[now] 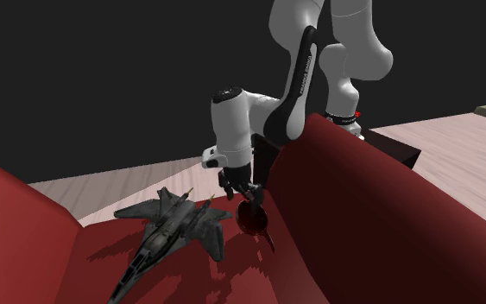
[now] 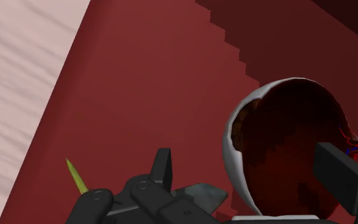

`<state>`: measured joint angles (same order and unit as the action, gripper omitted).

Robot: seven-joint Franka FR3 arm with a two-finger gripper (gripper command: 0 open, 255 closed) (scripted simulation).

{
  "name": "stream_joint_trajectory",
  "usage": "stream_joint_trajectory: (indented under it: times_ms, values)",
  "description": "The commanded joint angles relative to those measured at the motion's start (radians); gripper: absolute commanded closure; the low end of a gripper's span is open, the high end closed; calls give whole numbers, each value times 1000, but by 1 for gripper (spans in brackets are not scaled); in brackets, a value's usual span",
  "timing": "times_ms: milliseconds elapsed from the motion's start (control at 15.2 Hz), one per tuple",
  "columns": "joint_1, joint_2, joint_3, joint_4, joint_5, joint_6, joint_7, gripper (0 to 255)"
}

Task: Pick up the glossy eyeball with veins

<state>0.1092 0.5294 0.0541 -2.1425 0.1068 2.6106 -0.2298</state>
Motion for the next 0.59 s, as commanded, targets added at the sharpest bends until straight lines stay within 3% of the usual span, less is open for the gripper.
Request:
stream_joint_trajectory:
  times_ms: [0,198,264,528]
  values:
    - [-1,27,0,9,1,19,-3,0]
    - [-1,47,1,14,1,33,-4,0]
    - [-1,48,1,15,1,33,-4,255]
    - [0,48,1,16,1,32,-4,255]
